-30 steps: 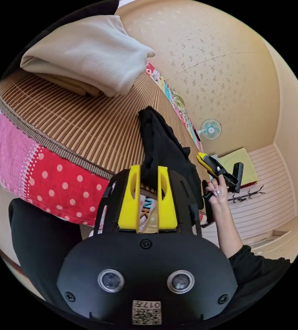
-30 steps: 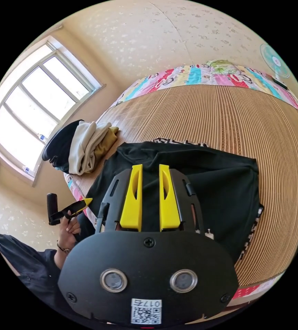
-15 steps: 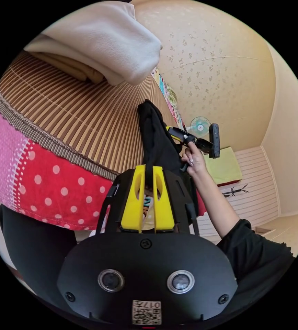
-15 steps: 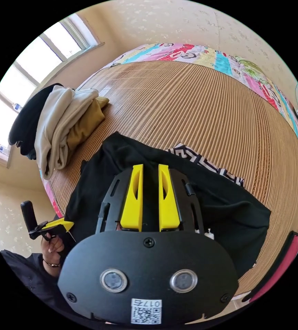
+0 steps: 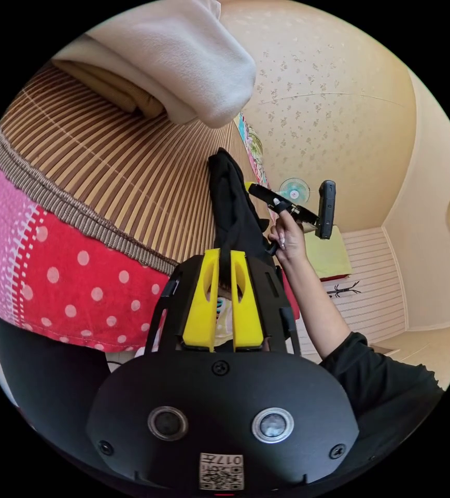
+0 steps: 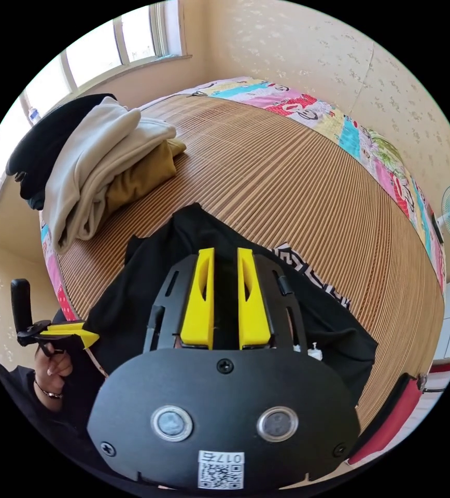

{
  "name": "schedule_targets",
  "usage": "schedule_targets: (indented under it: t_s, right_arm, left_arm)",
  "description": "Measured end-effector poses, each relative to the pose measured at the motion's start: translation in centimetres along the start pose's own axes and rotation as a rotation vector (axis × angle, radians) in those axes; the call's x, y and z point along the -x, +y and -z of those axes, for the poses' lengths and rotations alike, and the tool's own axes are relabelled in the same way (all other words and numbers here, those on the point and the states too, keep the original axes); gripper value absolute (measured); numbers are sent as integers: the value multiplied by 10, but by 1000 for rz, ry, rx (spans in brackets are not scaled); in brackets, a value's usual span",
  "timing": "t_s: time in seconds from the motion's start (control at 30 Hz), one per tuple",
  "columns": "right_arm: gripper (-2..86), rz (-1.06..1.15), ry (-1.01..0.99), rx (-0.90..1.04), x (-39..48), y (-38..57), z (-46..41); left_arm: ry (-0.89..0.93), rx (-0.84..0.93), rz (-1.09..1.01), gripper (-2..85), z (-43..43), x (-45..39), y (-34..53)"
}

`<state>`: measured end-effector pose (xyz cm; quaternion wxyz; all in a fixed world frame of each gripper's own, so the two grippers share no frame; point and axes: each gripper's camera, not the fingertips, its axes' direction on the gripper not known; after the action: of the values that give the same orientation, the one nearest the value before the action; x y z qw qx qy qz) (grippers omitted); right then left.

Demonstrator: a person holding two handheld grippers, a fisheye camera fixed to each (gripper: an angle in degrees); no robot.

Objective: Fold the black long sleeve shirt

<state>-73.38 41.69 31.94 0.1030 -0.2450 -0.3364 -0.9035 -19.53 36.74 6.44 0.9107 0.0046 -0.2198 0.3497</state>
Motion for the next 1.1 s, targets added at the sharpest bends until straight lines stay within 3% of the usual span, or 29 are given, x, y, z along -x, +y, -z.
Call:
schedule_targets:
  t_s: [0.37, 0.6, 0.7, 0.87, 1.1]
  right_arm:
    - [14, 73, 202, -79, 42, 40, -23]
    - [21, 4, 207, -54, 20, 19, -44]
    - [31, -68, 128, 9, -7, 15, -65]
    - [49, -222, -147, -143, -63, 23, -6]
    - [71, -210, -93, -93, -120, 82, 29]
  left_arm:
    - [57, 8, 24, 41, 11, 13, -5]
    - [61, 12, 23, 42, 16, 17, -5]
    - [53, 15, 20, 42, 18, 17, -5]
    - [60, 13, 26, 41, 20, 21, -5]
    - [81, 12, 38, 42, 20, 26, -4]
